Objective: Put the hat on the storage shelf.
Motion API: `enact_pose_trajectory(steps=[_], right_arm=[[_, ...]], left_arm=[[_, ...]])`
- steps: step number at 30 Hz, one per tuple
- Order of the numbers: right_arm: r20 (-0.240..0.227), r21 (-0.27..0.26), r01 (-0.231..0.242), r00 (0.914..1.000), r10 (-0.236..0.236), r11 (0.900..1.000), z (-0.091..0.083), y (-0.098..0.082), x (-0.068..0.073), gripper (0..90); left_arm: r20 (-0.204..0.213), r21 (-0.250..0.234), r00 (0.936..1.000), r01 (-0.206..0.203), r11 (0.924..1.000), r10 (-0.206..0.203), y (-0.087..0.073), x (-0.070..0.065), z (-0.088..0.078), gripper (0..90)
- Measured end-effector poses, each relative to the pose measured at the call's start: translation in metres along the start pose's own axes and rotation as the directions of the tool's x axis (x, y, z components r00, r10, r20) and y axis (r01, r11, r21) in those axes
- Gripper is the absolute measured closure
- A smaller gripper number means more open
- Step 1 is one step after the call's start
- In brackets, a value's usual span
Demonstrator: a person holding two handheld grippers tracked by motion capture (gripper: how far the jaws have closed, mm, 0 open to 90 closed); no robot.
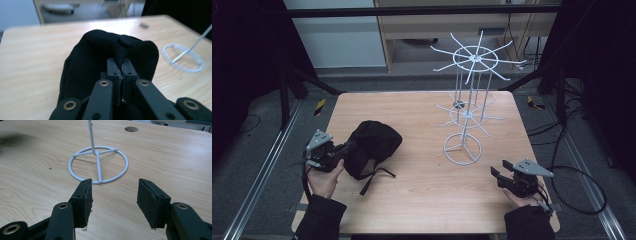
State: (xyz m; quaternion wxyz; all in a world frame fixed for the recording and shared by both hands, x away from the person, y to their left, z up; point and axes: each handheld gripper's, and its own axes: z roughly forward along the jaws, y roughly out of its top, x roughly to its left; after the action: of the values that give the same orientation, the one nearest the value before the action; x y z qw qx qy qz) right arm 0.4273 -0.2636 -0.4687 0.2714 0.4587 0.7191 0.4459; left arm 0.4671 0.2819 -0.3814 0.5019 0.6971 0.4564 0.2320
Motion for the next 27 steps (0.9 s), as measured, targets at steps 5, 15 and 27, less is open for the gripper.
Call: enact_pose_trajectory(steps=[5, 15, 27], right_arm=[[0.018, 0.001, -0.006, 0.9998, 0.006, 1.000, 0.000, -0.002, -0.005, 45.1], [0.025, -0.003, 0.000, 0.9997, 0.000, 1.000, 0.002, -0.003, -0.006, 42.2], [0.032, 0.002, 0.001, 0.9995, -0.001, 1.000, 0.004, -0.004, -0.007, 41.4]], left_arm=[[0.054, -0.114, 0.9985, -0.003, 0.9935, 0.009, 0.016, -0.020, -0.011, 87.4], [0.147, -0.309, 0.9887, 0.014, 0.9511, 0.033, 0.050, -0.047, -0.032, 87.4], [0.232, -0.485, 0.9713, 0.070, 0.8715, 0.051, 0.081, -0.072, -0.048, 87.4]])
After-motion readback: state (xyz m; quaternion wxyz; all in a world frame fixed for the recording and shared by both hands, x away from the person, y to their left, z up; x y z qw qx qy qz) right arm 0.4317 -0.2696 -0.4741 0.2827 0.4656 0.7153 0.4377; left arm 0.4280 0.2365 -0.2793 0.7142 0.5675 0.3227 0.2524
